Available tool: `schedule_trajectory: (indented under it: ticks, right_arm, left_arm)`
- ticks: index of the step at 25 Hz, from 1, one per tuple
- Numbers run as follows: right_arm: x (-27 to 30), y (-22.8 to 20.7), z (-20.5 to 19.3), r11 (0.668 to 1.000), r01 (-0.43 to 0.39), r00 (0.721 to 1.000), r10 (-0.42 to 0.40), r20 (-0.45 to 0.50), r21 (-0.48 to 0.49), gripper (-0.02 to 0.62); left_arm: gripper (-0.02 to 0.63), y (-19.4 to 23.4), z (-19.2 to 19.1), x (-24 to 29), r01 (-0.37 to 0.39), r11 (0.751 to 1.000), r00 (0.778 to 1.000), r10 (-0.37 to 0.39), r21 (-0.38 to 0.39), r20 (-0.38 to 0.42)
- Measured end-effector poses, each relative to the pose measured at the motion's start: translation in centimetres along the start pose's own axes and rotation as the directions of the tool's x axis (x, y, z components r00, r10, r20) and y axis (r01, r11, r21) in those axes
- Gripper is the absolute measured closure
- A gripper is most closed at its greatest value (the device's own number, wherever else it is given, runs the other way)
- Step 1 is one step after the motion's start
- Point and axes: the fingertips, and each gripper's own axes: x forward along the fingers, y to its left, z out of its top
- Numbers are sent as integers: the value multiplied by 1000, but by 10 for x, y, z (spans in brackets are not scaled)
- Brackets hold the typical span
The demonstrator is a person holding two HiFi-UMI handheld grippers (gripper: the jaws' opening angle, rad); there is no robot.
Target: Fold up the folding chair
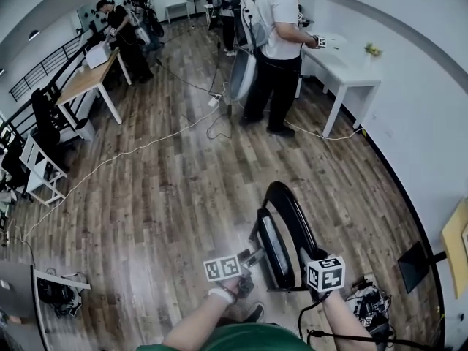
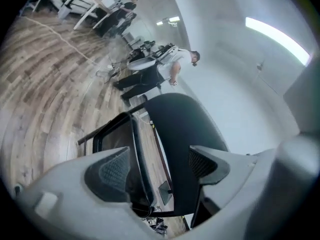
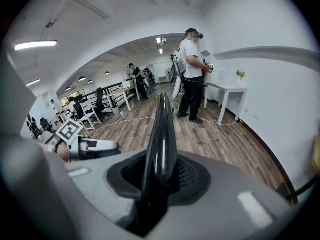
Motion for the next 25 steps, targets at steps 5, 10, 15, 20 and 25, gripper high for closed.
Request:
schedule_trajectory:
  ticks: [5, 10, 15, 20, 25]
  right_arm:
    - [-1, -14, -2, 1000, 12, 1000, -12, 10, -15, 497]
    - [-4, -21, -4, 999, 19, 1000, -18, 16, -28, 494]
    - [-4, -27, -10, 999, 28, 1000, -28, 12, -32, 494]
    - [2, -26, -5, 998, 41, 999, -40, 17, -38, 491]
    - [4, -21, -4, 998, 45, 999, -45, 11, -40, 489]
  left_arm:
    - [225, -57, 41, -54, 60, 973, 998, -66, 221, 23]
    - [225, -99, 62, -98, 44, 876, 997, -70, 480, 36]
    - [237, -125, 63, -115, 80, 772, 993, -114, 631, 14]
    - [485, -136, 89, -126, 14, 621, 990, -118, 784, 76]
    - [580, -136, 113, -135, -33, 542, 985, -123, 840, 119]
